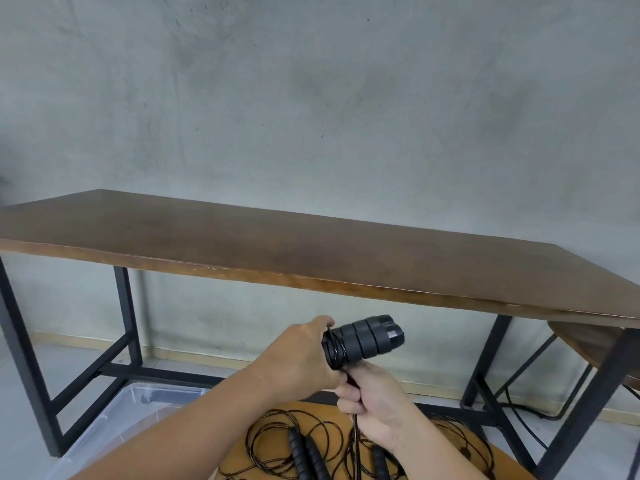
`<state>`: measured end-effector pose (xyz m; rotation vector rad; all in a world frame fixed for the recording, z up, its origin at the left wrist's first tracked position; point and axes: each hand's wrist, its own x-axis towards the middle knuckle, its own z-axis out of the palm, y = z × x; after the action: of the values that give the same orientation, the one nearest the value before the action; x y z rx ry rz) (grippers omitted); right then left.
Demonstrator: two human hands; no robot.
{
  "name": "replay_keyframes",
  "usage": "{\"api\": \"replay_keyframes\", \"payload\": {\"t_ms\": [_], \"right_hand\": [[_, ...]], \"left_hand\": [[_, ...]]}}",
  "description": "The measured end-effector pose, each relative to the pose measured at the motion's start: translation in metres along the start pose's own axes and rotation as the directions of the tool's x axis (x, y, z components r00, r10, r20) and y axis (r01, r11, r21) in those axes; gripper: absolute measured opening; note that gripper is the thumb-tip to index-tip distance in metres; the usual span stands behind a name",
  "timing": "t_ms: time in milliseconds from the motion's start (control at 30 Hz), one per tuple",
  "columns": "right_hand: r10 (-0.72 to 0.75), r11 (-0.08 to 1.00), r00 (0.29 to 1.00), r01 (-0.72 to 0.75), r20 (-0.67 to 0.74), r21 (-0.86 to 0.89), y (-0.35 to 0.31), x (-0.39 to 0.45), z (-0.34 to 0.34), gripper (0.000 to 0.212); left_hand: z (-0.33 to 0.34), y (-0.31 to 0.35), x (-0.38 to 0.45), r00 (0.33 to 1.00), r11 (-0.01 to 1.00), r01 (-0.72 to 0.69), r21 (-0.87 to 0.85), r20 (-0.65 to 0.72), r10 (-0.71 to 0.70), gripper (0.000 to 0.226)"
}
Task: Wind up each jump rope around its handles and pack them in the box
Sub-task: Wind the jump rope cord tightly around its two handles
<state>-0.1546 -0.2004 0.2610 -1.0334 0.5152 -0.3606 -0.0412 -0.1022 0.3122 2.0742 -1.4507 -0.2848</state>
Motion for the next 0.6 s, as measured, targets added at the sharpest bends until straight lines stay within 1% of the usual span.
{"api": "replay_keyframes", "payload": {"t_ms": [67, 133, 233, 300, 367, 433, 500, 600], "right_hand": [[0.003, 0.995, 0.999, -0.008, -0.052, -0.097, 0.005, -0.004, 0.007, 0.013], [-0.002, 0.972, 0.996, -0.018, -0.084, -0.232, 0.006, -0.009, 0.015, 0.018], [-0.024, 0.908, 0.992, -0.031, -0.126, -0.418, 0.008, -0.015, 0.025, 0.028], [-0.053, 0.855, 0.987, -0.034, -0.153, -0.518, 0.008, -0.016, 0.029, 0.03], [-0.107, 0.766, 0.98, -0.028, -0.17, -0.642, 0.009, -0.015, 0.03, 0.034], [-0.18, 0.632, 0.969, -0.018, -0.169, -0.775, 0.011, -0.015, 0.032, 0.035], [-0.219, 0.515, 0.965, -0.012, -0.144, -0.857, 0.012, -0.015, 0.033, 0.035], [-0.185, 0.439, 0.975, -0.029, -0.122, -0.898, 0.008, -0.018, 0.035, 0.033]], "left_hand": [[0.0, -0.004, 0.004, 1.0, 0.996, 0.024, 0.084, -0.015, -0.022, 0.075], [0.003, -0.008, 0.007, 1.0, 0.983, 0.021, 0.18, -0.027, -0.016, 0.066], [0.008, -0.016, 0.012, 0.998, 0.951, 0.022, 0.308, -0.068, -0.001, 0.046], [0.013, -0.019, 0.014, 0.998, 0.933, 0.027, 0.358, -0.065, -0.004, 0.039], [0.016, -0.022, 0.017, 0.999, 0.925, 0.036, 0.379, -0.051, -0.018, 0.037], [0.017, -0.026, 0.018, 0.999, 0.922, 0.042, 0.386, -0.029, -0.034, 0.038], [0.02, -0.03, 0.018, 0.999, 0.921, 0.038, 0.387, -0.007, -0.039, 0.039], [0.023, -0.033, 0.016, 1.0, 0.905, 0.022, 0.425, -0.003, -0.023, 0.039]]}}
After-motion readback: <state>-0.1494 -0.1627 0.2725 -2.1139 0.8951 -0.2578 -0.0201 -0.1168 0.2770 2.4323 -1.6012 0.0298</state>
